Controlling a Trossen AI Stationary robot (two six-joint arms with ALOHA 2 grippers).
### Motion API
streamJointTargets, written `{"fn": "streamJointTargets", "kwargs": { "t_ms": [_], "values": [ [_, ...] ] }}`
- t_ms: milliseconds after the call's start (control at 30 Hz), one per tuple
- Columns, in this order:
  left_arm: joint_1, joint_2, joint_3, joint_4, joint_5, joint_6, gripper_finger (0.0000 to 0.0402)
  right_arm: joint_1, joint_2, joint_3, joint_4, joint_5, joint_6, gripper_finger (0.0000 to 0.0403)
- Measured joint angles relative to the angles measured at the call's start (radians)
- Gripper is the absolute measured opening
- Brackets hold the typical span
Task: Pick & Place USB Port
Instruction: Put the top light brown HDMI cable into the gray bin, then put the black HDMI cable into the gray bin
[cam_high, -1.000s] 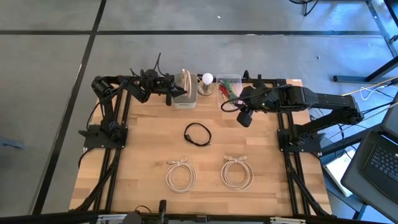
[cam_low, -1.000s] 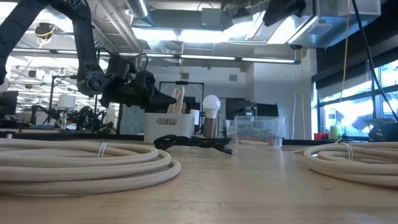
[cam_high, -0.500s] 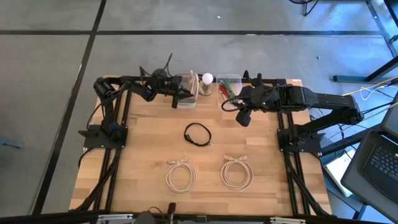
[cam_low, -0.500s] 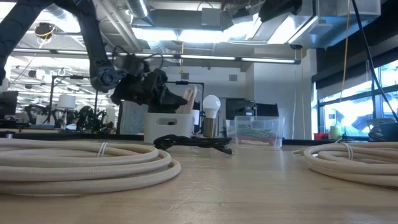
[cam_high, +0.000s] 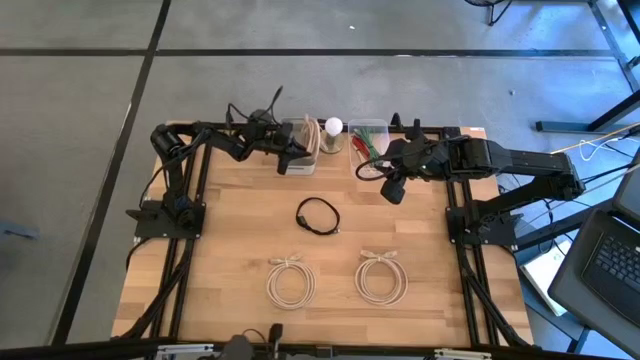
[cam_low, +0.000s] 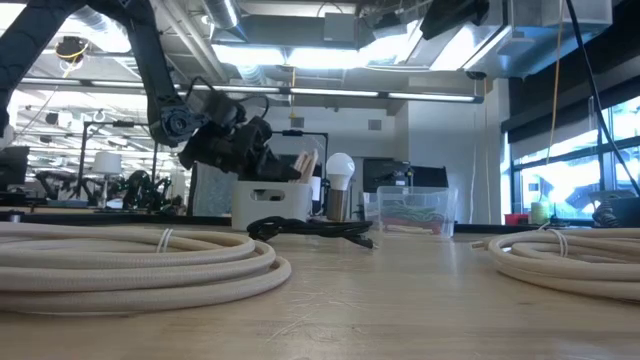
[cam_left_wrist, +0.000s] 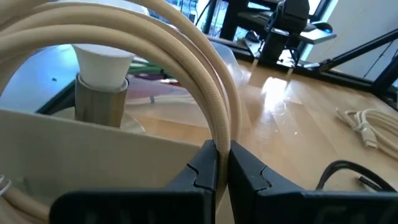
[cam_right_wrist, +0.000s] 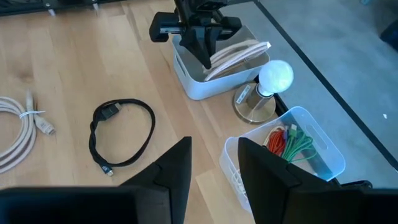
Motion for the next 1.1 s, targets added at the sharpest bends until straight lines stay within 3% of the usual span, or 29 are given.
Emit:
{"fn": "streamJointTargets", "kwargs": {
  "t_ms": [300,833,1100],
  "values": [
    [-0.006,0.0,0.0,-0.059,-0.002,0.039,0.0011,0.0,0.0,0.0,0.0,0.0,0.002,0.0133],
    [-0.007,-0.007,0.0,0.01,-0.048,-0.033,0.0132,0.0,0.0,0.0,-0.004,-0.001,0.002,0.0133],
    [0.003,-0.159,0.0,0.087,-0.019,-0.1,0.015,0.0,0.0,0.0,-0.047,-0.003,0.021,0.0133]
  ]
}}
